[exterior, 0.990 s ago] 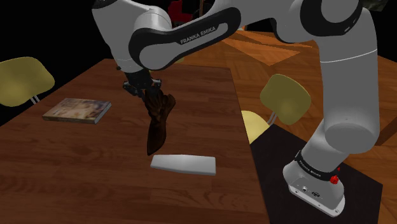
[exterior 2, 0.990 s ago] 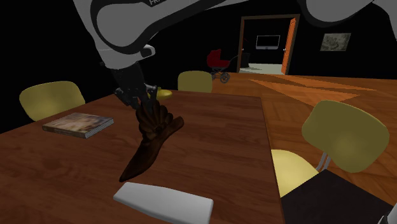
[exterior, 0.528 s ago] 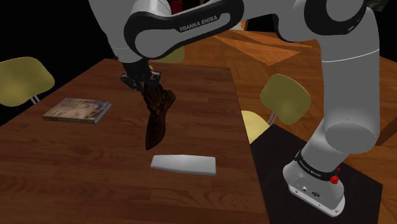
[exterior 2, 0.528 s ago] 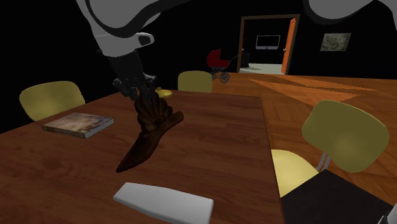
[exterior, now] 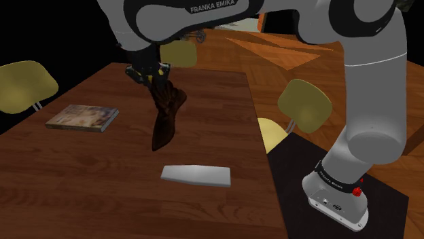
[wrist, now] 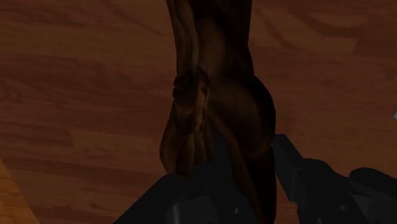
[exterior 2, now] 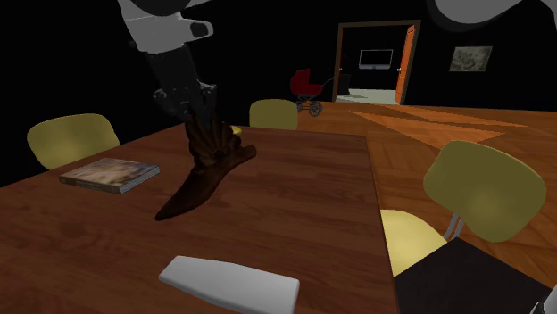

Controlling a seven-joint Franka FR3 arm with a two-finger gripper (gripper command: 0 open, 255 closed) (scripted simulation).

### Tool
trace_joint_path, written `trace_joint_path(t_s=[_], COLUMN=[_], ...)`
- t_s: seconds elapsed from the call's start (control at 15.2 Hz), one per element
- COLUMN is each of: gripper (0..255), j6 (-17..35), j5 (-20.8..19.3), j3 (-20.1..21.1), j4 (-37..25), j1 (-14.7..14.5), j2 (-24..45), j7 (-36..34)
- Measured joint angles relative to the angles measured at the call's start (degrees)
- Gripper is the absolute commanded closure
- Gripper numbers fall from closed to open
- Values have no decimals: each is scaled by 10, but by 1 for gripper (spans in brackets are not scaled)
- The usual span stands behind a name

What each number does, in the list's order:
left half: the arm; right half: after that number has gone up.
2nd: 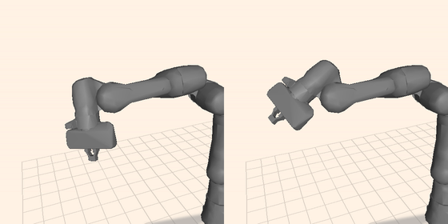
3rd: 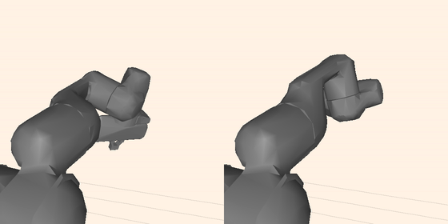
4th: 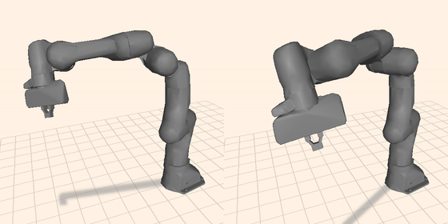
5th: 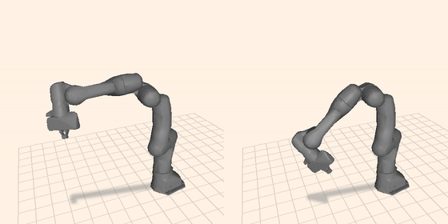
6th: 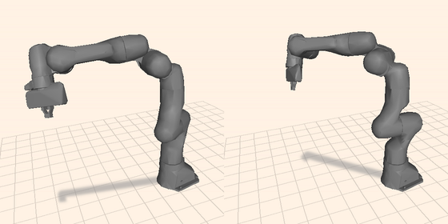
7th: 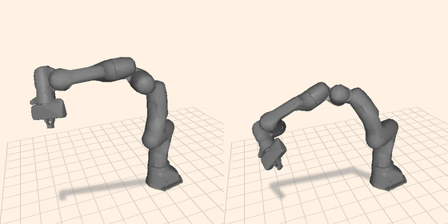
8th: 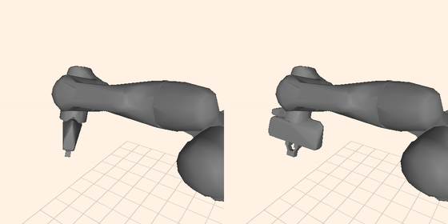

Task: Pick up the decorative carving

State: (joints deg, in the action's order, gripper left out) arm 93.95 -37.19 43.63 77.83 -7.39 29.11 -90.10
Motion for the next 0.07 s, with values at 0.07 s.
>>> trace_joint_path(t_s=[0.07], gripper=[255], j6=[-4], j5=[0], j3=[0], j4=[-4], j1=[0], j2=[0], j7=[2])
